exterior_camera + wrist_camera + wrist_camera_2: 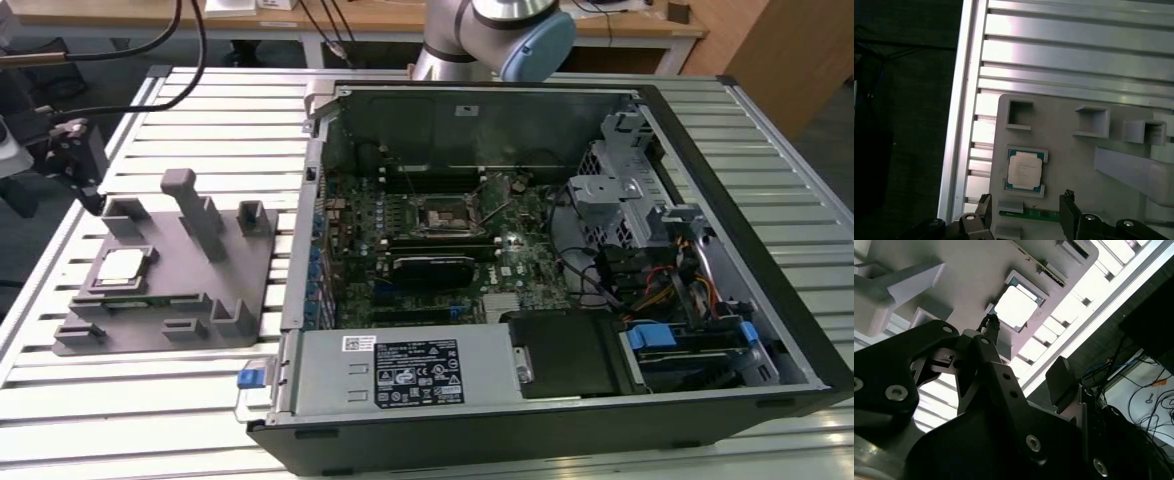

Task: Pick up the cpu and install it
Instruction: 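Pick up the cpu and move it towards the insertion slot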

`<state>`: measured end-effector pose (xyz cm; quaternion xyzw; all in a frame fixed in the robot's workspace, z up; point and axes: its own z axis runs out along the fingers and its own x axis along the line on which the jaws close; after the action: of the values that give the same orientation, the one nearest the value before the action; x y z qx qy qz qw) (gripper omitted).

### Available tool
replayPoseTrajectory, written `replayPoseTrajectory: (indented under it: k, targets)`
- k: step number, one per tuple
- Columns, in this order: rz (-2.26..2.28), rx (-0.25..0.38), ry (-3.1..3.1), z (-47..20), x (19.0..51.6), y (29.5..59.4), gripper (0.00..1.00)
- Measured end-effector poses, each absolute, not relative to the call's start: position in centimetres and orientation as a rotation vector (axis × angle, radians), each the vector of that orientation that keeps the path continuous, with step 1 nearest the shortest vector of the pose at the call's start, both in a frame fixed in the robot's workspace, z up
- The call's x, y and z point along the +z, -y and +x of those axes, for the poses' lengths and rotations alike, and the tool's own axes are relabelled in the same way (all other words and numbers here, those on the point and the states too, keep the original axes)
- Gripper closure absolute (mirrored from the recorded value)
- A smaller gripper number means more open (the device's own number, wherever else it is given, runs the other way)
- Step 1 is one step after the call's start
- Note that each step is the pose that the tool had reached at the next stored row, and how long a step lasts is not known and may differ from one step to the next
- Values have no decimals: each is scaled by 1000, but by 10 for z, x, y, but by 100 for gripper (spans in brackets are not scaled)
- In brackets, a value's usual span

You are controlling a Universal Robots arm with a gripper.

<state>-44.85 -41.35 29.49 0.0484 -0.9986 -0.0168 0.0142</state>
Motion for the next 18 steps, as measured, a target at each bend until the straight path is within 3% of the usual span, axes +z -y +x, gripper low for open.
replayPoseTrajectory:
  k: [18]
  targets:
    - [151,-52,3109,-448,274,414,36]
